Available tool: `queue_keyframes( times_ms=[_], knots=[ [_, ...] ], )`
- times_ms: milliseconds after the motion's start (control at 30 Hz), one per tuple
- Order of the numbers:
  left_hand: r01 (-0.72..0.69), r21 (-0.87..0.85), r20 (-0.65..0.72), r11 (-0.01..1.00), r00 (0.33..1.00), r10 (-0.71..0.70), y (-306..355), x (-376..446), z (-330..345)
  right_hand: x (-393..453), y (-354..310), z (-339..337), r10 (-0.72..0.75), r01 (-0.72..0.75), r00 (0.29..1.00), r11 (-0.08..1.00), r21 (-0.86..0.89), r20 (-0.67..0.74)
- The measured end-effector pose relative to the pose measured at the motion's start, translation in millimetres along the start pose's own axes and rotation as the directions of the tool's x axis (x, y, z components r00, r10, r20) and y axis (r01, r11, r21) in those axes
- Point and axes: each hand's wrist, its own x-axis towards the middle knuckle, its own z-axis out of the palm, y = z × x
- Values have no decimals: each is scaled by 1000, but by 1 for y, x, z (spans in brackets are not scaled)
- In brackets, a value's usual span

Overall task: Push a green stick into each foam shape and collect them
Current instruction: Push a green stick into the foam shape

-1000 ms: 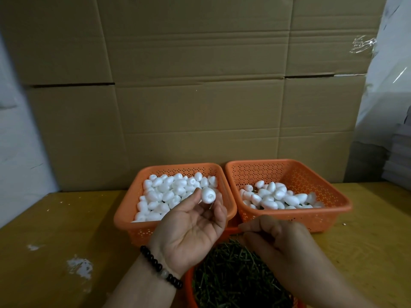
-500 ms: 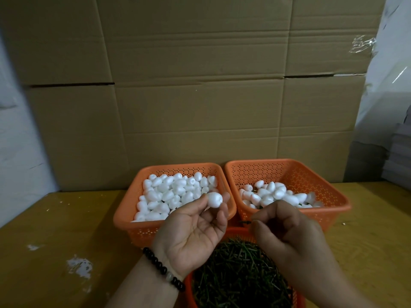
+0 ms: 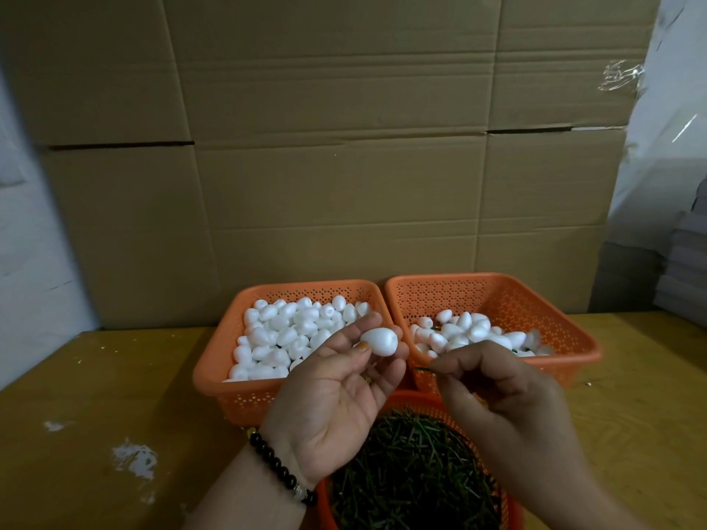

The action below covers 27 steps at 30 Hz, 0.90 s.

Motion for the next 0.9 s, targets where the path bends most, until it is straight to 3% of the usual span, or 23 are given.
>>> queue_keyframes(
  times_ms=[200, 533, 900],
  knots=[
    [62, -62, 16, 996, 998, -61, -4, 0, -2, 1, -5, 1, 40, -34, 996, 996, 81, -74],
    [84, -19, -6, 996, 996, -84, -11, -2, -1, 3, -4, -1, -90, 73, 991, 984, -162, -99],
    [77, 35, 4, 996, 997, -77, -16, -4, 2, 1, 3, 1, -103, 79, 992, 960, -267, -76]
  ],
)
